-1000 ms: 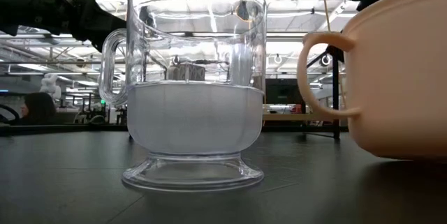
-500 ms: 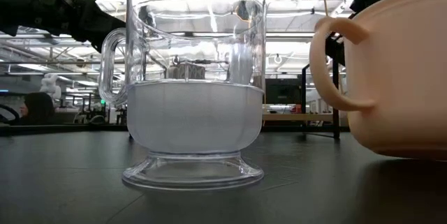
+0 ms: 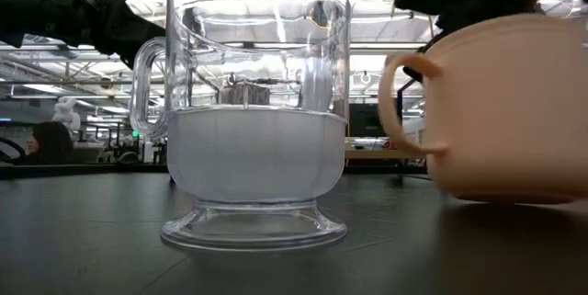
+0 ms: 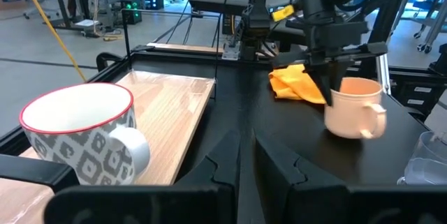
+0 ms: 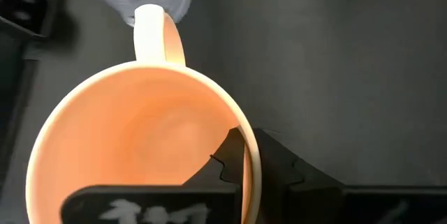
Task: Stack small to large cups/mugs on shelf
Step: Put the orange mug on the shelf
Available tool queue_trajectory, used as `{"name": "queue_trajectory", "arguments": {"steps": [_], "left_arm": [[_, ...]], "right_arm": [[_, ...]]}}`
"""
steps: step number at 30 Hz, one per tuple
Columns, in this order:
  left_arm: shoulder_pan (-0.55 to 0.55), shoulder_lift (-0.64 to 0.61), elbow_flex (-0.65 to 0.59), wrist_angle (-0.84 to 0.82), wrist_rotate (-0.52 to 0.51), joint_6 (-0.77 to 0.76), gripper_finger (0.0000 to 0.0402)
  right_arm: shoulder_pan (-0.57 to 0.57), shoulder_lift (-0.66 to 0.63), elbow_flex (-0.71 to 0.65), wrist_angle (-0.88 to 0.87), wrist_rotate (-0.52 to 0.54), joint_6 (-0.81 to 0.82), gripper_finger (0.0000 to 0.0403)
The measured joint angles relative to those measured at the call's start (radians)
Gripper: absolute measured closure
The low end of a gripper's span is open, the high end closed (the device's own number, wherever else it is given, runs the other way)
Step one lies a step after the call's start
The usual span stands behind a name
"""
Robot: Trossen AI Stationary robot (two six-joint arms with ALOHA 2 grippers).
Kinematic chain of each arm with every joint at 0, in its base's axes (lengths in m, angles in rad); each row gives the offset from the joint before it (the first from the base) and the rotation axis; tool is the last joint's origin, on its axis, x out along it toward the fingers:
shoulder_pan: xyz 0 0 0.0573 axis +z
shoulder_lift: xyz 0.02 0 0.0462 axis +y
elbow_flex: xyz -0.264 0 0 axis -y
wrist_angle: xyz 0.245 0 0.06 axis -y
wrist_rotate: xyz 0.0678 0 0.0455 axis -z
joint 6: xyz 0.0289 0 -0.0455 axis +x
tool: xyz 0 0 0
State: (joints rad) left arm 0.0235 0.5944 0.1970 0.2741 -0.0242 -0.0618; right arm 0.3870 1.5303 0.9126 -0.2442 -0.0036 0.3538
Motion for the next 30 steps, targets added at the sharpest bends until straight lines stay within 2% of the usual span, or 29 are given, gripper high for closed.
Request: {"name": "queue_trajectory", "arguments": {"steps": [18,30], "left_arm": [[0.000,0.000,0.000,-0.011,0.000,0.004,0.0362],[0.000,0.000,0.000,-0.012,0.000,0.006,0.0362]], "right_arm": [[-0.035,0.000,0.241,-0.273,0.039,-0.148,0.0398],[-0.158,0.000,0.262,-0.284,-0.028,-0.227,0.0399]]}}
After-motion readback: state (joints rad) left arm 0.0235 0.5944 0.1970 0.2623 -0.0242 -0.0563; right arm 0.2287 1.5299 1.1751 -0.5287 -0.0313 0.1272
